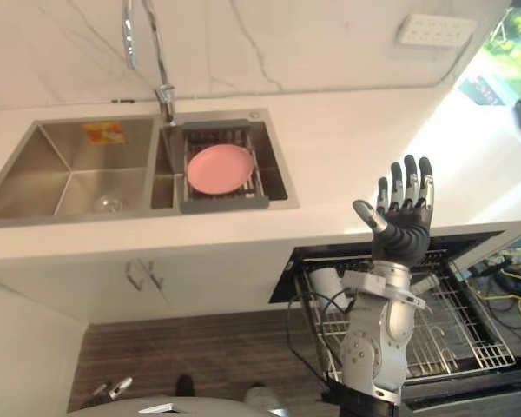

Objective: Walk over to the sink, pick up the cup, carry it to the dishwasher, place the cup inside the dishwasher, then close the dishwasher door

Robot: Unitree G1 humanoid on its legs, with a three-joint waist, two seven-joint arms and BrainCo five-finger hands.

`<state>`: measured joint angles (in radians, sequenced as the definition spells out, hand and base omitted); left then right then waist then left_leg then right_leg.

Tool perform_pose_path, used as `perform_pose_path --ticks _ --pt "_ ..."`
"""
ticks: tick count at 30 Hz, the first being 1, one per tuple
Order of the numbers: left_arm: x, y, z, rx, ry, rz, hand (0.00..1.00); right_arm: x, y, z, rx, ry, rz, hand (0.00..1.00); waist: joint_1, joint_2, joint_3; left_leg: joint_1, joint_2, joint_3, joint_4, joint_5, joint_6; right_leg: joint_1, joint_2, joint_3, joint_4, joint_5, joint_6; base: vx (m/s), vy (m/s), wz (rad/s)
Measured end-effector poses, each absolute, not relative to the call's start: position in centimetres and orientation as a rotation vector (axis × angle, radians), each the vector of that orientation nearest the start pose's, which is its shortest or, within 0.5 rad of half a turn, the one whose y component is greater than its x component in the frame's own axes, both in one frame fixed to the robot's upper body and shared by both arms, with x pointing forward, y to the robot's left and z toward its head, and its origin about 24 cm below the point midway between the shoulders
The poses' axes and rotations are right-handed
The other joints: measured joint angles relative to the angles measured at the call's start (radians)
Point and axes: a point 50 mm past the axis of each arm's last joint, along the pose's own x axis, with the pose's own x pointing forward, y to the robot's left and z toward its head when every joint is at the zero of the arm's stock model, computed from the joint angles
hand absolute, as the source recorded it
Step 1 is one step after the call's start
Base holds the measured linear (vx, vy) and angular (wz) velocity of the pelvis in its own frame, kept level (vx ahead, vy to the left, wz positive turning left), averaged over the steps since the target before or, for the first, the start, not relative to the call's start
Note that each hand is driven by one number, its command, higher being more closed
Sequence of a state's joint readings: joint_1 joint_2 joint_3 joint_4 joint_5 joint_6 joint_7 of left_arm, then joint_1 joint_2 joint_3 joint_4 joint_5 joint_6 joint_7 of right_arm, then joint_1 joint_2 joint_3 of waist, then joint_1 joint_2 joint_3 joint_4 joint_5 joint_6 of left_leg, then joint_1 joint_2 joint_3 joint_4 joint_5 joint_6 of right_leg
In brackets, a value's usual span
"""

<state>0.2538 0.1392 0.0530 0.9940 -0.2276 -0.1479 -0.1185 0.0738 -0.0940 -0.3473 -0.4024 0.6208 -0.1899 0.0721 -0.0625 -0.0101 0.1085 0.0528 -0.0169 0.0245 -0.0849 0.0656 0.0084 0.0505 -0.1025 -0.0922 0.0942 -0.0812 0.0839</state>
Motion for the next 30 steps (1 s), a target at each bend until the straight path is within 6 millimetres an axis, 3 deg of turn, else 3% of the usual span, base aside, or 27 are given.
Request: perform_pose_path --ticks 3,7,9,10,11,12,14,15,16,18,19,22,23,26,29,30 --pt "5.0 21.5 -15.8 -0.123 1.041 0.192 0.0 20.6 -24.6 13.8 0.406 -0.611 -0.229 0.0 0.003 -0.019 -0.009 0.007 0.005 -0.003 0.0 0.0 0.0 0.016 0.004 -0.004 -0.011 0.004 -0.003 0.01 -0.026 0.05" --pt "4.7 21.6 -15.8 -0.113 1.04 0.203 0.0 20.7 -24.6 13.4 0.407 -0.587 -0.235 0.0 0.007 -0.024 -0.019 0.021 0.005 0.001 0.008 -0.021 -0.001 0.035 0.004 -0.002 -0.003 0.0 -0.003 -0.05 -0.005 0.01" --pt "4.4 21.7 -15.8 -0.117 1.038 0.231 0.0 20.4 -24.7 13.1 0.422 -0.577 -0.239 0.0 0.005 -0.016 -0.011 -0.049 0.014 0.029 0.164 -0.099 -0.006 0.034 0.009 -0.007 0.026 -0.031 -0.006 -0.11 -0.025 0.15" --pt "3.6 21.4 -16.1 -0.15 1.055 0.272 0.0 20.1 -24.7 12.8 0.428 -0.564 -0.242 0.0 0.012 -0.011 -0.005 -0.1 0.052 0.067 0.304 -0.166 -0.015 0.041 0.02 0.0 0.045 -0.049 -0.02 -0.09 -0.024 0.09" --pt "3.4 21.3 -16.1 -0.156 1.059 0.277 0.0 20.1 -24.7 12.7 0.428 -0.562 -0.242 0.0 0.012 -0.013 -0.003 -0.11 0.061 0.071 0.332 -0.179 -0.019 0.042 0.023 -0.001 0.047 -0.05 -0.02 -0.09 0.029 0.05" --pt "2.7 21.2 -16.3 -0.201 1.077 0.314 0.0 20.1 -24.6 12.7 0.429 -0.561 -0.24 0.0 0.018 0.016 0.005 -0.142 0.086 0.083 0.411 -0.211 -0.049 0.043 0.033 -0.002 0.057 -0.052 -0.03 -0.05 0.051 0.07" --pt "2.1 21.0 -16.4 -0.284 1.084 0.367 0.0 20.0 -24.6 13.1 0.427 -0.575 -0.239 0.0 0.028 0.009 0.015 -0.165 0.09 0.095 0.472 -0.219 -0.107 0.058 0.014 -0.006 0.059 -0.055 -0.031 -0.06 0.071 0.17" --pt "1.6 20.8 -16.5 -0.296 1.094 0.379 0.0 20.2 -24.6 13.3 0.434 -0.584 -0.251 0.0 0.033 0.009 0.02 -0.198 0.092 0.101 0.499 -0.228 -0.08 0.058 -0.008 -0.013 0.059 -0.06 -0.022 -0.07 0.075 0.17" --pt "1.4 20.7 -16.5 -0.295 1.101 0.379 0.0 20.2 -24.5 13.3 0.437 -0.586 -0.255 0.0 0.034 0.011 0.02 -0.218 0.097 0.092 0.499 -0.225 -0.075 0.061 -0.025 -0.014 0.05 -0.067 -0.012 -0.05 0.084 0.12" --pt "0.0 20.0 -16.6 -0.299 1.132 0.383 0.0 20.2 -24.5 13.3 0.441 -0.588 -0.27 0.0 0.034 0.028 0.023 -0.194 0.109 0.048 0.419 -0.22 -0.086 0.104 -0.036 -0.003 -0.007 -0.067 -0.007 0.12 0.28 -0.04" --pt "-0.1 19.8 -16.6 -0.287 1.14 0.374 0.0 20.2 -24.6 13.4 0.444 -0.598 -0.284 0.0 0.04 0.027 0.023 -0.182 0.105 0.072 0.395 -0.178 -0.085 0.107 -0.057 0.02 -0.009 -0.067 -0.005 0.18 0.375 -0.24" --pt "-0.1 20.7 -16.5 -0.256 1.14 0.379 0.0 20.7 -23.9 13.9 0.443 -0.627 -0.246 0.0 0.048 -0.014 0.015 -0.149 0.028 0.144 0.358 -0.188 -0.044 0.099 -0.136 0.085 0.024 -0.066 0.006 0.15 0.288 -0.42" --pt "0.2 20.9 -16.5 -0.249 1.132 0.378 0.0 20.8 -23.8 14.0 0.445 -0.632 -0.241 0.0 0.045 -0.019 0.015 -0.136 0.02 0.149 0.349 -0.19 -0.037 0.086 -0.139 0.088 0.056 -0.066 0.008 0.14 0.18 -0.16" --pt "1.8 21.4 -16.3 -0.232 1.092 0.363 0.0 20.8 -23.7 14.3 0.447 -0.643 -0.235 0.0 0.043 -0.023 0.012 -0.074 0.007 0.155 0.28 -0.19 0.002 -0.01 -0.131 0.077 0.307 -0.057 0.005 0.17 0.128 -0.14" --pt "2.6 21.9 -16.1 -0.208 1.068 0.342 0.0 20.7 -23.3 14.7 0.446 -0.658 -0.218 0.0 0.026 -0.038 0.004 -0.008 0.001 0.15 0.193 -0.187 0.005 -0.15 -0.138 0.078 0.56 0.028 0.014 0.22 0.06 -0.11" --pt "3.0 22.0 -16.1 -0.193 1.063 0.319 0.0 20.8 -23.3 14.7 0.449 -0.655 -0.217 0.0 0.022 -0.032 -0.003 0.016 0.008 0.145 0.166 -0.17 0.021 -0.181 -0.139 0.063 0.605 0.025 0.009 0.31 0.007 -0.18"
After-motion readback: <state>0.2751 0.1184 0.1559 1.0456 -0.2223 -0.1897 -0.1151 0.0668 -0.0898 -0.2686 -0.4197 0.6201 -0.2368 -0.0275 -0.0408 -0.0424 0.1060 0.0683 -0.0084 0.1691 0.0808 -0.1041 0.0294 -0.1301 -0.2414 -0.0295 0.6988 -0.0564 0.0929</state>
